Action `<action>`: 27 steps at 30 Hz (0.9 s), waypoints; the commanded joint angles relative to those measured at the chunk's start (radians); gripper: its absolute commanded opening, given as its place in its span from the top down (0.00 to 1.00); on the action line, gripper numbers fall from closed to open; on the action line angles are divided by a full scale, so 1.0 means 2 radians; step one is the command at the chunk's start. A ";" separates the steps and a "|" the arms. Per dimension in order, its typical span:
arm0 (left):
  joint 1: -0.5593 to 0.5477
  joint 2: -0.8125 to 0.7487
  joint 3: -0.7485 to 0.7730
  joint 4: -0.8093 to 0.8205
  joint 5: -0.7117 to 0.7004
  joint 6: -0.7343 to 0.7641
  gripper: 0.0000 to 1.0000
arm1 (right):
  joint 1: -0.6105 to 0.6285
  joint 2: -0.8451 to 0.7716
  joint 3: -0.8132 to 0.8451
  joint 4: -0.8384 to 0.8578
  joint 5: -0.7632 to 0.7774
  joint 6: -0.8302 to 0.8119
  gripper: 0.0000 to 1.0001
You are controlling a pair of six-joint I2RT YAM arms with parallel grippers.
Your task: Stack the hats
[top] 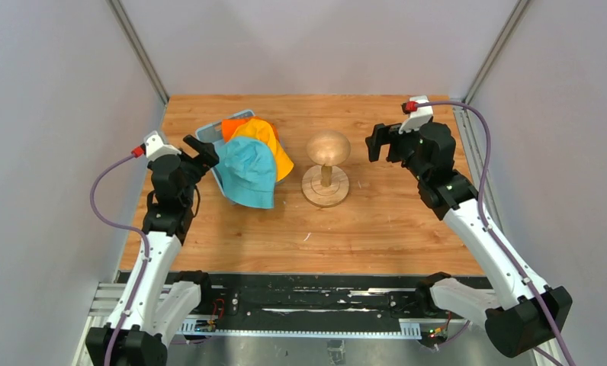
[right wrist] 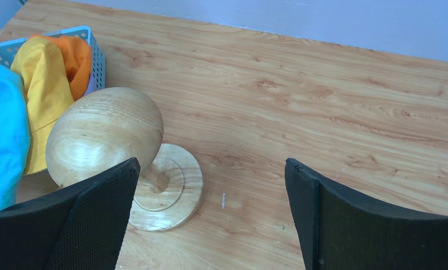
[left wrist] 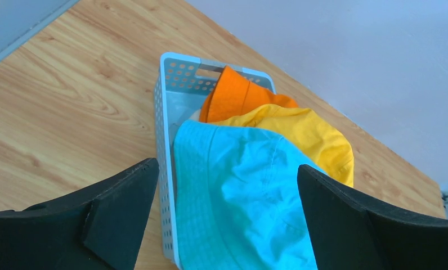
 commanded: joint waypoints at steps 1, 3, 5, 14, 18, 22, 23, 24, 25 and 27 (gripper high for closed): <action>0.003 -0.017 -0.008 0.008 0.009 0.001 0.02 | 0.007 -0.012 -0.001 -0.003 0.010 0.006 0.01; 0.003 -0.013 -0.005 0.002 0.009 0.002 0.02 | 0.007 -0.012 -0.001 -0.004 0.009 0.007 0.01; 0.003 -0.007 -0.003 -0.001 0.010 0.002 0.02 | 0.007 -0.013 -0.001 -0.004 0.008 0.007 0.01; 0.003 -0.001 -0.001 -0.006 0.014 -0.001 0.02 | 0.007 -0.014 -0.001 -0.004 0.008 0.006 0.01; 0.003 0.002 -0.005 -0.001 0.016 0.000 0.02 | 0.007 -0.017 0.000 -0.009 0.005 0.007 0.01; 0.003 0.016 0.000 -0.010 0.015 0.000 0.02 | 0.007 -0.019 -0.001 -0.007 0.008 0.006 0.01; 0.003 0.021 0.001 -0.015 0.011 0.000 0.02 | 0.007 -0.018 0.000 -0.007 0.008 0.006 0.01; 0.003 0.026 0.003 -0.022 0.006 -0.001 0.02 | 0.007 -0.018 0.000 -0.008 0.006 0.006 0.01; 0.003 0.031 0.003 -0.028 -0.001 -0.003 0.02 | 0.008 -0.017 0.001 -0.007 0.005 0.006 0.01; 0.003 0.042 0.002 -0.041 -0.018 -0.009 0.01 | 0.007 -0.017 0.001 -0.007 0.003 0.006 0.01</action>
